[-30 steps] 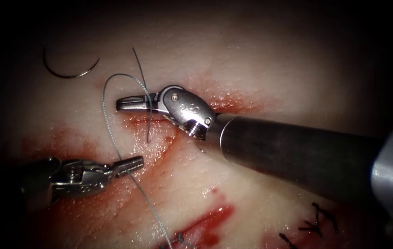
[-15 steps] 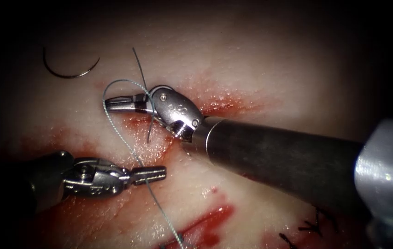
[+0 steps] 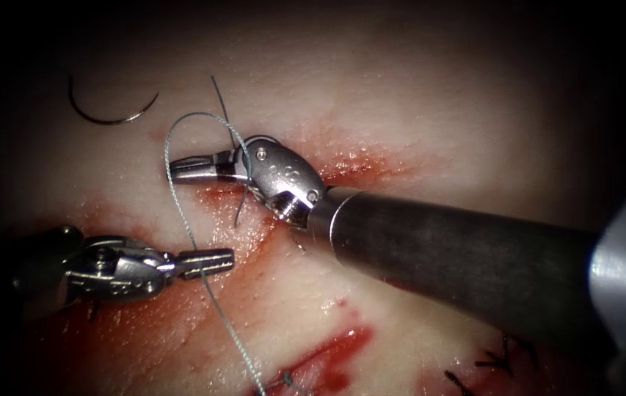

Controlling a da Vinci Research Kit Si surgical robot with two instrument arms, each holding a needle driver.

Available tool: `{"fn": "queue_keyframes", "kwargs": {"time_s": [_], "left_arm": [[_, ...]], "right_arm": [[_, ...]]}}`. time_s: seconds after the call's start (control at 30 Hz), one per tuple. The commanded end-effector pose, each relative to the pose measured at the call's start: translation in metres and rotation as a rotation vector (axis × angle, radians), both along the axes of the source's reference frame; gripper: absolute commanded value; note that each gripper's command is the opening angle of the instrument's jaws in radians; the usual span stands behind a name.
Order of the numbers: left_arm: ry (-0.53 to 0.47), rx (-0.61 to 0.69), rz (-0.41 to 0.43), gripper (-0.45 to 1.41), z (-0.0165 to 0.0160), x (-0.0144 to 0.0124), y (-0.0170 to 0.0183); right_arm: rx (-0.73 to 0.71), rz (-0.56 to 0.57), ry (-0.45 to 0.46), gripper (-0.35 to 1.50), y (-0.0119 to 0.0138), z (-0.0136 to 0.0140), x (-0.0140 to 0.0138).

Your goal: Wound Closure

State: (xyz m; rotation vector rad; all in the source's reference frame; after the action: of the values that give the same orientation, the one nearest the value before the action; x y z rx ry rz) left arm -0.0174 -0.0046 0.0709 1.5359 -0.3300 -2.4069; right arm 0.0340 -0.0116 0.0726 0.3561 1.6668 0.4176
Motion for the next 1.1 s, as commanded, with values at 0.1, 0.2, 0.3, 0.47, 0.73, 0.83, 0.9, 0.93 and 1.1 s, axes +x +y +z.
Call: {"fn": "queue_keyframes", "kwargs": {"time_s": [0.1,0.2,0.3,0.47,0.73,0.83,0.9,0.93,1.1], "left_arm": [[0.002,0.015,-0.014,-0.45,0.0011,-0.0002,0.0007],[0.003,0.025,-0.023,-0.45,0.0020,-0.0002,0.0008],[0.005,0.026,-0.030,-0.45,0.0031,-0.0004,0.0009],[0.024,0.021,-0.027,-0.45,0.0047,-0.0014,0.0006],[0.032,0.024,-0.026,-0.45,0.0048,-0.0021,0.0006],[0.029,0.028,-0.022,-0.45,0.0045,-0.0023,0.0005],[0.029,0.032,-0.017,-0.45,0.0042,-0.0027,0.0001],[0.032,0.035,-0.013,-0.45,0.0040,-0.0029,-0.0001],[0.051,0.015,0.032,-0.45,0.0028,-0.0043,-0.0013]], "right_arm": [[0.004,0.005,-0.001,-0.35,0.0010,0.0001,0.0002],[0.011,0.014,0.011,-0.35,0.0013,-0.0003,-0.0002],[0.014,0.017,0.017,-0.35,0.0013,-0.0006,-0.0002],[0.013,0.015,0.023,-0.35,0.0011,-0.0008,0.0004],[0.023,0.030,0.015,1.30,0.0015,-0.0005,0.0022],[0.026,0.038,0.014,1.35,0.0015,-0.0003,0.0029],[0.030,0.038,0.014,1.38,0.0014,-0.0002,0.0033],[0.031,0.047,0.008,1.40,0.0014,-0.0001,0.0035],[0.037,0.072,-0.050,1.41,0.0016,0.0002,0.0036]]}}
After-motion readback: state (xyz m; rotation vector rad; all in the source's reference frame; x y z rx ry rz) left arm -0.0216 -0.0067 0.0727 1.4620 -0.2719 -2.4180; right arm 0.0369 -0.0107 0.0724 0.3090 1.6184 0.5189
